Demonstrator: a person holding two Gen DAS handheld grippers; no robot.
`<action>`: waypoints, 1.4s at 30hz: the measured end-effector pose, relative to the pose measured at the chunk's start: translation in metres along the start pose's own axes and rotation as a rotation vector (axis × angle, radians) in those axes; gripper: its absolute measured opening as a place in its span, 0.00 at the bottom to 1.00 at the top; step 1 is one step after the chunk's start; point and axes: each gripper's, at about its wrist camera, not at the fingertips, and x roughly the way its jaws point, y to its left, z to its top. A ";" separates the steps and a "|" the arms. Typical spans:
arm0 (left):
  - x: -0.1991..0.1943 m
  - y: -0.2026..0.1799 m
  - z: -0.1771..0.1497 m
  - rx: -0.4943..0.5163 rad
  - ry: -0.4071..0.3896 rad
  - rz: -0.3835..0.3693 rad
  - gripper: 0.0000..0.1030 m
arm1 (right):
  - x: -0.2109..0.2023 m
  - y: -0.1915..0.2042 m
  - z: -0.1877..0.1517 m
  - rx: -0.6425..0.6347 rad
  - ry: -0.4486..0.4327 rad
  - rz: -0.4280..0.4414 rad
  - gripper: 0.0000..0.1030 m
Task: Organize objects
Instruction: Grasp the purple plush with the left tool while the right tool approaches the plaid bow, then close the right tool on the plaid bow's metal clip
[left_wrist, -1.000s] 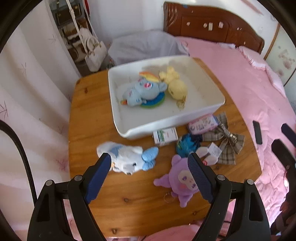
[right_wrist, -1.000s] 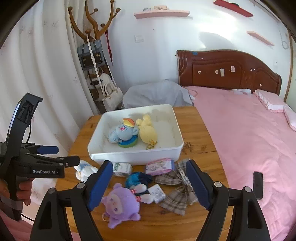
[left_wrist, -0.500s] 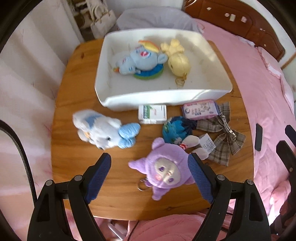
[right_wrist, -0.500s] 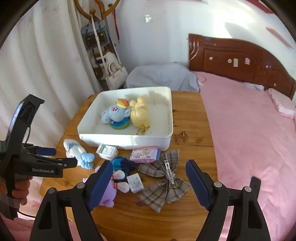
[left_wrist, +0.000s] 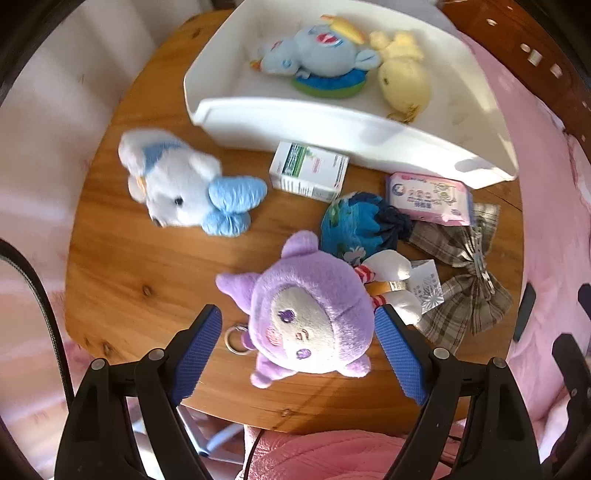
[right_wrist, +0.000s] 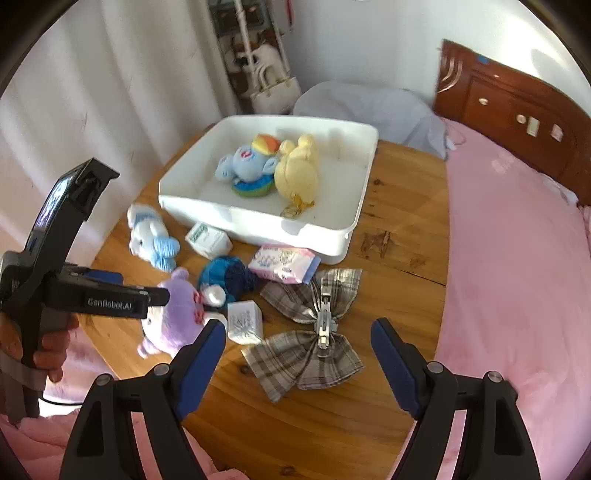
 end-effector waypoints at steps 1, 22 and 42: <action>0.005 -0.001 -0.001 -0.020 0.010 0.000 0.85 | 0.003 -0.002 0.000 -0.013 0.009 0.003 0.79; 0.057 0.012 -0.017 -0.255 0.088 -0.034 0.91 | 0.085 -0.039 -0.014 0.005 0.306 0.092 0.71; 0.074 0.045 -0.040 -0.397 0.150 -0.189 0.90 | 0.135 -0.037 -0.030 0.056 0.411 0.081 0.53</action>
